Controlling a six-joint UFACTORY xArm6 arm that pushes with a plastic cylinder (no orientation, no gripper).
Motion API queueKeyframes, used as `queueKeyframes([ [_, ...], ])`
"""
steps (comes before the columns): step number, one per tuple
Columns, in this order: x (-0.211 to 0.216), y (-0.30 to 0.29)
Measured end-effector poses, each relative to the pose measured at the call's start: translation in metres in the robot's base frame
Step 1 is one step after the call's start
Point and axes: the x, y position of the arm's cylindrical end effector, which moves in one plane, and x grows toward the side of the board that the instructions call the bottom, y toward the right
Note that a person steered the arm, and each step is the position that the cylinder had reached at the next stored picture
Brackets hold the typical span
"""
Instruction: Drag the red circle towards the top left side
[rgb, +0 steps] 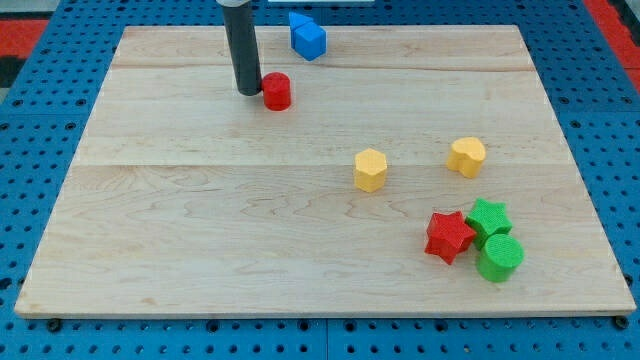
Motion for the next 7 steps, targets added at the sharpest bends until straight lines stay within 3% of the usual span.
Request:
queueKeyframes([
  [2, 0.066, -0.006],
  [3, 0.069, 0.056],
  [4, 0.057, 0.077],
  [7, 0.025, 0.063],
])
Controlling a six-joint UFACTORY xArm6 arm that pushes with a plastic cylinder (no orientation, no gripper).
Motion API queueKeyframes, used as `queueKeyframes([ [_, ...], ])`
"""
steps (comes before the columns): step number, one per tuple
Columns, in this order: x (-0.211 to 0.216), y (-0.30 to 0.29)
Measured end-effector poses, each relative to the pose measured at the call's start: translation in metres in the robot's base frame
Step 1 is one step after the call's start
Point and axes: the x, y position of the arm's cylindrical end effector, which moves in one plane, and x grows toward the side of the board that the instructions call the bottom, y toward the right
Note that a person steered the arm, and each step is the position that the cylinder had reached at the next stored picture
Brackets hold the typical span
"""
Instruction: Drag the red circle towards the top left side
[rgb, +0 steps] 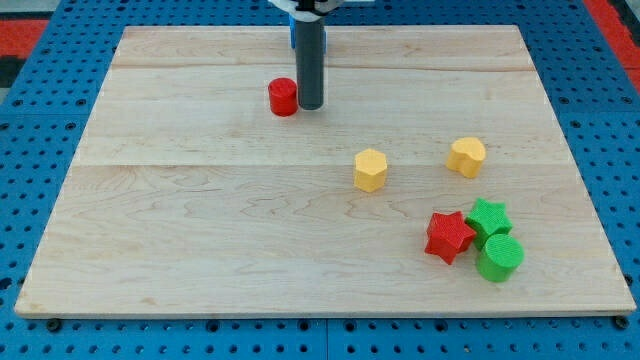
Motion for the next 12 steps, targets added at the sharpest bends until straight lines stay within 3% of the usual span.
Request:
queueKeyframes([
  [2, -0.051, -0.045],
  [4, -0.055, -0.067],
  [8, -0.035, -0.016],
  [12, -0.01, -0.198],
])
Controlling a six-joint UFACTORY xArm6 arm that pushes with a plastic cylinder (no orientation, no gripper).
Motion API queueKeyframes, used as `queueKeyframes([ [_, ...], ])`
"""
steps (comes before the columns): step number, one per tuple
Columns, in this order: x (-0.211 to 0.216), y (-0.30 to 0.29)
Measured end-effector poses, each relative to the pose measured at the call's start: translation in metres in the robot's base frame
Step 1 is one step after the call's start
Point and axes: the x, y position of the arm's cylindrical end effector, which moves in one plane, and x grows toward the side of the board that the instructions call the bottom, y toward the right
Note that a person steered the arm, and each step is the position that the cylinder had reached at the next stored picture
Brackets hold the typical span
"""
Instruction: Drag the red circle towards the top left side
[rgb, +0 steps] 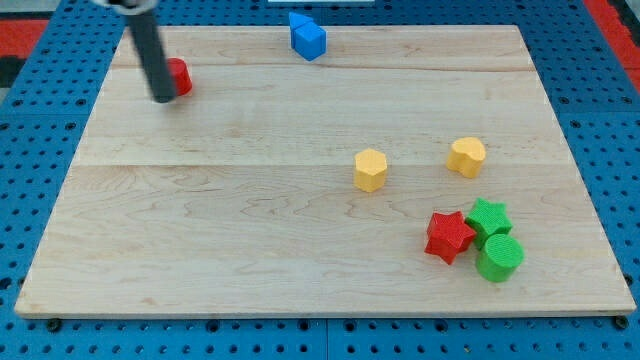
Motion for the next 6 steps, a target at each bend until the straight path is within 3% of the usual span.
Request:
queueKeyframes([
  [1, -0.021, 0.028],
  [2, -0.001, 0.029],
  [3, -0.011, 0.046],
  [4, -0.062, 0.054],
  [5, -0.073, 0.037],
  [6, -0.03, 0.079],
])
